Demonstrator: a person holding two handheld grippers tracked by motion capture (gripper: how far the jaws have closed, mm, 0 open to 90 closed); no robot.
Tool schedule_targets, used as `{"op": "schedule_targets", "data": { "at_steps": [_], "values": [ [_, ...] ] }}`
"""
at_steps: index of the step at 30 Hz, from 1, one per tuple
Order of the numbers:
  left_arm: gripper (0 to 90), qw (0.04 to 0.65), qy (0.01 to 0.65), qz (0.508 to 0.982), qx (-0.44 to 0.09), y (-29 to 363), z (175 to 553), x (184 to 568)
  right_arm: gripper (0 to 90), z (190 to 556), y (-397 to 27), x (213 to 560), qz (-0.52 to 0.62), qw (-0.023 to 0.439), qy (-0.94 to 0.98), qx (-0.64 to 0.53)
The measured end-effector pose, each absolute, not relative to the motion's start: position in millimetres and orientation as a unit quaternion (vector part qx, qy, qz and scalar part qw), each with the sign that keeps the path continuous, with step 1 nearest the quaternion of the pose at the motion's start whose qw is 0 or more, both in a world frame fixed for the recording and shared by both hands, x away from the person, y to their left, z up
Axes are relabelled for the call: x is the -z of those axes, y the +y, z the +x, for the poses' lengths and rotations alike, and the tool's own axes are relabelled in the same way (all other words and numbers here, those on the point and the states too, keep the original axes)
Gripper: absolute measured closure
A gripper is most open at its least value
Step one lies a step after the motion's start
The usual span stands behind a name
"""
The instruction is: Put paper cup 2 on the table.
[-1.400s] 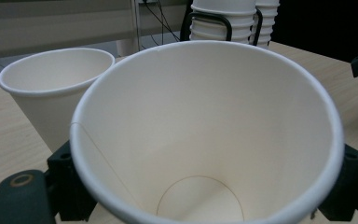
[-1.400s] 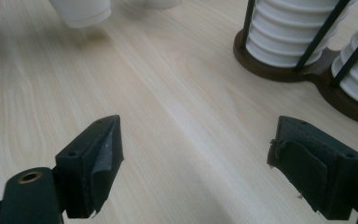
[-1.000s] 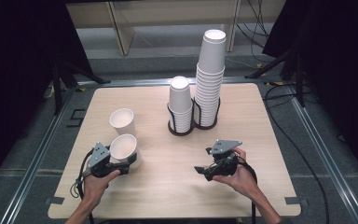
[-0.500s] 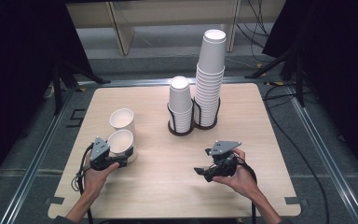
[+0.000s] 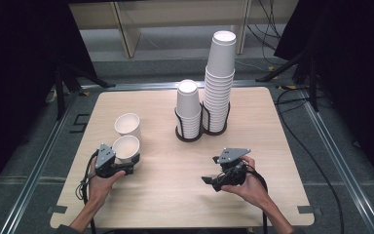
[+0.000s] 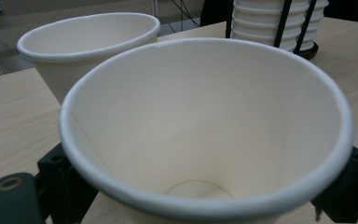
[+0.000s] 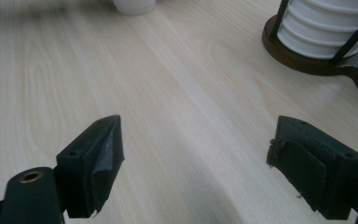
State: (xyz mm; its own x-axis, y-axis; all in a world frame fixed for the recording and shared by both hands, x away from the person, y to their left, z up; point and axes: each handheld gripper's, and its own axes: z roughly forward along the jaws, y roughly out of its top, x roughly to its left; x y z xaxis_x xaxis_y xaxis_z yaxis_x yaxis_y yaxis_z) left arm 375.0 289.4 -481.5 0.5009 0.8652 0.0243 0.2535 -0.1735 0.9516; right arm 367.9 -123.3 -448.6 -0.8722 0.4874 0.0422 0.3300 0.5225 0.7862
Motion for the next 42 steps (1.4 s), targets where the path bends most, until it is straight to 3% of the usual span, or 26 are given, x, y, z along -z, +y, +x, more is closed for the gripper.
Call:
{"op": "schedule_targets", "data": {
  "at_steps": [22,42],
  "values": [
    [14.4,0.465,0.408,0.736,-0.276,296.7,367.0,493.4,17.5,364.2,-123.4,450.3,0.229,0.082,0.872,-0.425],
    [14.4,0.482,0.427,0.715,-0.271,309.3,338.9,481.4,17.5,361.4,-129.2,450.3,0.240,0.085,0.868,-0.426]
  ]
}}
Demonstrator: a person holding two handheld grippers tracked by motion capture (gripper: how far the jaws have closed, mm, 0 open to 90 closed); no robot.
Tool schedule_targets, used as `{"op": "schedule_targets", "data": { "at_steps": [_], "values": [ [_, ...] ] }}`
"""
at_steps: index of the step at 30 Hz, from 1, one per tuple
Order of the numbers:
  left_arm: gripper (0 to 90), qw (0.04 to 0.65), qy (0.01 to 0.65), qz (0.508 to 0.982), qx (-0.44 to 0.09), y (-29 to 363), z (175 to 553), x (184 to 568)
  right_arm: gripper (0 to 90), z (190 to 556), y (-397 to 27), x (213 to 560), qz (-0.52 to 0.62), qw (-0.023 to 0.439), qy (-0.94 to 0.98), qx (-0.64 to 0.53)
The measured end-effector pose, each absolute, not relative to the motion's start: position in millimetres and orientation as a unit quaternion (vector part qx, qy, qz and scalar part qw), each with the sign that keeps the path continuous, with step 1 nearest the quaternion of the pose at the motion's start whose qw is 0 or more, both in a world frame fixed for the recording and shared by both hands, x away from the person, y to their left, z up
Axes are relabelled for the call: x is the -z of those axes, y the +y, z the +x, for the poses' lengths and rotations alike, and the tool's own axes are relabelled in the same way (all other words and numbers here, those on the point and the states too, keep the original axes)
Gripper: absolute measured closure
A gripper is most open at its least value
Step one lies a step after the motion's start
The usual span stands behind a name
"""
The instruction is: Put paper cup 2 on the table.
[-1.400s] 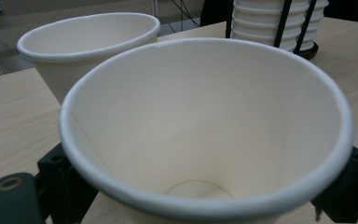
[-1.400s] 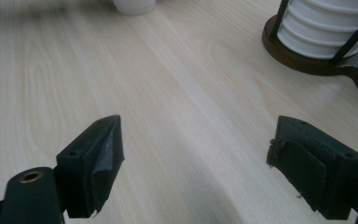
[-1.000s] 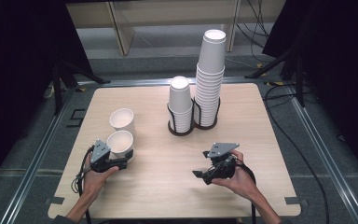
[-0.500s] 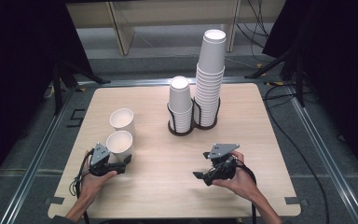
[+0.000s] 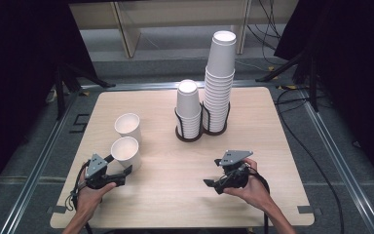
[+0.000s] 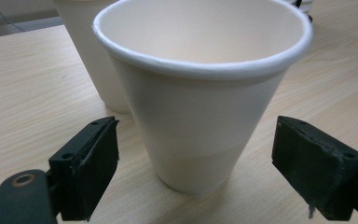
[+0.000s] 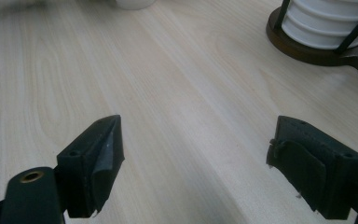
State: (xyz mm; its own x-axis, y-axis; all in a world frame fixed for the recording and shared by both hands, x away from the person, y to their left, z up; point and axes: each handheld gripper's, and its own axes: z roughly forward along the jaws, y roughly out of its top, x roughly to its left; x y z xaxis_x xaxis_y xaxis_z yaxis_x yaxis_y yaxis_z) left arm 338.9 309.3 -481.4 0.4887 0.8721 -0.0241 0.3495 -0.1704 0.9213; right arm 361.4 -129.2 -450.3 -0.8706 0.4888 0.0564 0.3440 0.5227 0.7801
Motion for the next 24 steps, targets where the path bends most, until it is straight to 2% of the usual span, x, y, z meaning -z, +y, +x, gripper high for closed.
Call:
{"op": "schedule_targets", "data": {
  "at_steps": [24],
  "values": [
    [14.4,0.501,0.408,0.720,-0.254,298.6,293.4,465.7,16.0,341.7,-159.2,450.1,0.289,0.104,0.841,-0.445]
  ]
}}
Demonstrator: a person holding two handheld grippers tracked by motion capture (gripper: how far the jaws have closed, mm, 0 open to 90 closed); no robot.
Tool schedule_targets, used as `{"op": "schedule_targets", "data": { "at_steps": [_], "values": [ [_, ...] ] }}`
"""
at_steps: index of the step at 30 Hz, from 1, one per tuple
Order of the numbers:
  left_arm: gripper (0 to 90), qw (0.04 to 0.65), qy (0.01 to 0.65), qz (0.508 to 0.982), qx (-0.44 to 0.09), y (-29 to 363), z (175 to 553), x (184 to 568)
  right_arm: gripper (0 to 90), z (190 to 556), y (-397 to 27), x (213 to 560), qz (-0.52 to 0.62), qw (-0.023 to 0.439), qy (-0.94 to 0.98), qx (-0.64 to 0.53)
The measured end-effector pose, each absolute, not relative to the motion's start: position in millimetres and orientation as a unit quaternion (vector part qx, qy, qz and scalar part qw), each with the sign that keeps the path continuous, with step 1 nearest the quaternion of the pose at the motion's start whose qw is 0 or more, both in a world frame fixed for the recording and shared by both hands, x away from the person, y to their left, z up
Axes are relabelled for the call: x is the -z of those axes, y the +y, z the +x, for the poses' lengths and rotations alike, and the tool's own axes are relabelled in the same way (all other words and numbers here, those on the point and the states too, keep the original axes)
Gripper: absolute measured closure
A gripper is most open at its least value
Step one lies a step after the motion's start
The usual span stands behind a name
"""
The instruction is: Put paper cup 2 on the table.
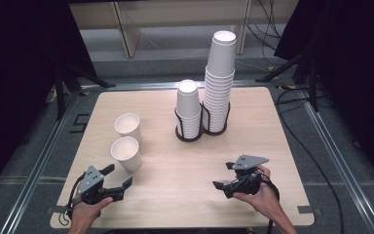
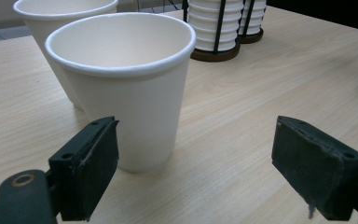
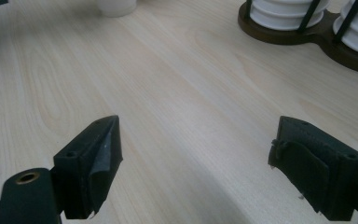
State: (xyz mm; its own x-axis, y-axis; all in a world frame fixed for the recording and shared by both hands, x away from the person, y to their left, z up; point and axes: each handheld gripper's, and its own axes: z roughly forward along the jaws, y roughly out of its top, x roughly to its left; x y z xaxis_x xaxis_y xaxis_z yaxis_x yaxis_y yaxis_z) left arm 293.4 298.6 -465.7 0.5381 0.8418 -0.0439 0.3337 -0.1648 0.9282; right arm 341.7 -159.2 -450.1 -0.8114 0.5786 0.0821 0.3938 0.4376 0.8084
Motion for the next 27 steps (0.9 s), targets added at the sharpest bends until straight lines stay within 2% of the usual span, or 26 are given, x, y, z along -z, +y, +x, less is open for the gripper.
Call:
{"op": "schedule_targets", "data": {
  "at_steps": [3,11,23,27],
  "values": [
    [14.4,0.509,0.404,0.717,-0.252,296.0,291.2,465.5,15.9,339.9,-162.2,450.8,0.294,0.087,0.837,-0.452],
    [14.5,0.512,0.400,0.718,-0.249,293.0,286.5,464.7,15.7,333.6,-174.3,451.7,0.316,0.112,0.824,-0.457],
    [14.5,0.507,0.401,0.726,-0.235,289.0,283.1,463.9,15.7,321.6,-188.3,458.0,0.356,0.097,0.810,-0.457],
    [14.5,0.506,0.402,0.727,-0.233,288.8,283.6,464.4,15.7,317.8,-193.0,458.9,0.360,0.112,0.805,-0.458]
  ]
}}
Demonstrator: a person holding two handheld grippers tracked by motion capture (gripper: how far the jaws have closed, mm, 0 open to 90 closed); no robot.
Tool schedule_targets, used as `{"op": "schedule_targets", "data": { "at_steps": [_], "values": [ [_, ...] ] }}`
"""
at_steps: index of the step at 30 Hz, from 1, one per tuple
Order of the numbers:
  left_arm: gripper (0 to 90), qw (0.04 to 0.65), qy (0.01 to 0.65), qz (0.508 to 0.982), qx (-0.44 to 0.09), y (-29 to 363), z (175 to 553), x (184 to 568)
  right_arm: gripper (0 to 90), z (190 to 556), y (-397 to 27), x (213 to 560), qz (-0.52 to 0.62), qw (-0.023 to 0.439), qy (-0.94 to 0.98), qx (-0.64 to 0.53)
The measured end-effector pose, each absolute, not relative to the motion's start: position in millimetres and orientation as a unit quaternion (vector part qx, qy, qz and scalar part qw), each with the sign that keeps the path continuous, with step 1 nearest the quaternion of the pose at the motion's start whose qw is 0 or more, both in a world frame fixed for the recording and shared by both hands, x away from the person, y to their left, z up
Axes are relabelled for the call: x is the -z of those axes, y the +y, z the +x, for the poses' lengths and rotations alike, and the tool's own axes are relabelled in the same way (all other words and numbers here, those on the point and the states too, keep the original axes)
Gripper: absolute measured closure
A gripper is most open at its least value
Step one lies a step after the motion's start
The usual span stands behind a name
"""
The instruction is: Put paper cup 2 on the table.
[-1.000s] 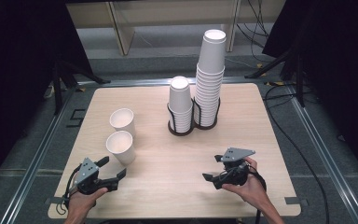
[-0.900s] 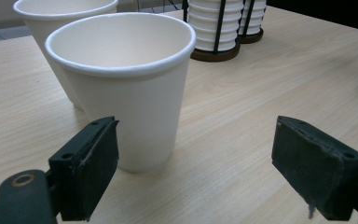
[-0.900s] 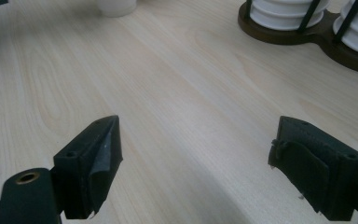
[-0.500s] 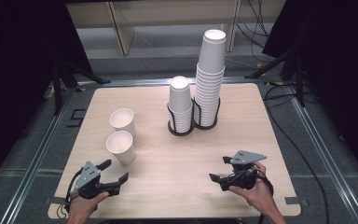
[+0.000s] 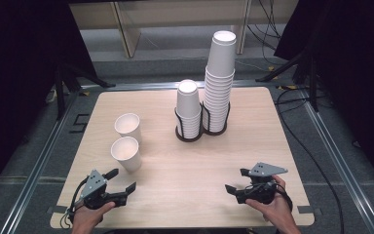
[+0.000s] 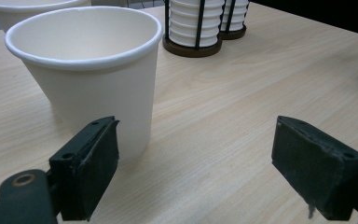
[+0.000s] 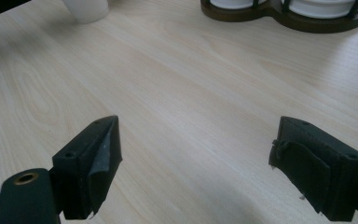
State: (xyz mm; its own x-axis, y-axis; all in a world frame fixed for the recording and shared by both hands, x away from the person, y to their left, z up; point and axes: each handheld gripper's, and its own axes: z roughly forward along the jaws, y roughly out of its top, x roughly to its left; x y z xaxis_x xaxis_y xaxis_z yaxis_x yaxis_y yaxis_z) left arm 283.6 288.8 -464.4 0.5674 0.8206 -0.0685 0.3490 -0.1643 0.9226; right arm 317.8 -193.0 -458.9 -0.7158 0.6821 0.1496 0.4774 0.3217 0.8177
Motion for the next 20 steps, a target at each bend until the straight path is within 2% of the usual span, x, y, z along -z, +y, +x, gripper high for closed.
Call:
{"op": "schedule_targets", "data": {
  "at_steps": [20],
  "values": [
    [14.5,0.498,0.393,0.741,-0.221,284.2,284.0,465.2,15.7,309.4,-196.8,466.1,0.376,0.100,0.811,-0.437]
  ]
}}
